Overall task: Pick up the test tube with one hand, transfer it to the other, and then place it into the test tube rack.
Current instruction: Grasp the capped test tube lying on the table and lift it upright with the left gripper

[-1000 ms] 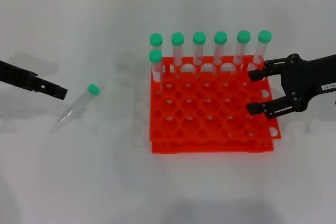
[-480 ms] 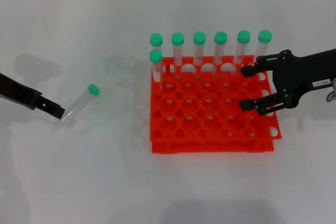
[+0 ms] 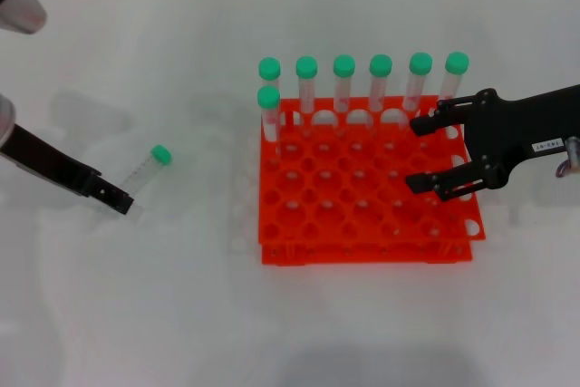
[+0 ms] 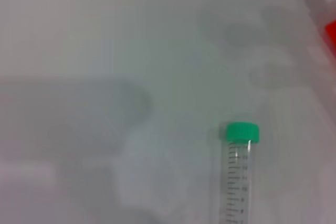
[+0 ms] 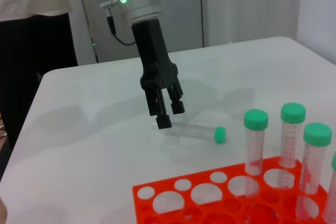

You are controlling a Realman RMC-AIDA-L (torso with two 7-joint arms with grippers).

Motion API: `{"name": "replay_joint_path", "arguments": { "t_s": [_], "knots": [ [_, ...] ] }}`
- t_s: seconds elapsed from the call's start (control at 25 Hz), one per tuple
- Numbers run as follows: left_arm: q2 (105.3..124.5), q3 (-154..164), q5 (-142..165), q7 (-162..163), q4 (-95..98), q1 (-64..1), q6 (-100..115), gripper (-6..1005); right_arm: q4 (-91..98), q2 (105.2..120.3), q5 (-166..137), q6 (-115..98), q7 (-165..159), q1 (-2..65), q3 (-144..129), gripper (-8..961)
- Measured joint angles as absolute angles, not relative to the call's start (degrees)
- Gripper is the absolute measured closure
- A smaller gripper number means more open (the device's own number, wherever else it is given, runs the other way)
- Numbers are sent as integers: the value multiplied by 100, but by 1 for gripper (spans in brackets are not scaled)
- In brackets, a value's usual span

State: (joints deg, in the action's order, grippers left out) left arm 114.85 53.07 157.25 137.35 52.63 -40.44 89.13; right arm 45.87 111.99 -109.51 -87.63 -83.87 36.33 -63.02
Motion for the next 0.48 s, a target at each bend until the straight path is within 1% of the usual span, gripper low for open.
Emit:
{"name": "replay_joint_path", "arguments": {
  "t_s": [0.12, 0.48],
  "knots": [
    [11516, 5359, 15727, 13719, 5180, -4112, 8853, 239, 4581, 11225, -10990, -8750, -8395, 3636, -6302, 164],
    [11565, 5471, 15733, 13718, 5160, -4141, 8818, 264, 4578, 11239, -10995, -8741, -8395, 3595, -6297, 167]
  ]
}}
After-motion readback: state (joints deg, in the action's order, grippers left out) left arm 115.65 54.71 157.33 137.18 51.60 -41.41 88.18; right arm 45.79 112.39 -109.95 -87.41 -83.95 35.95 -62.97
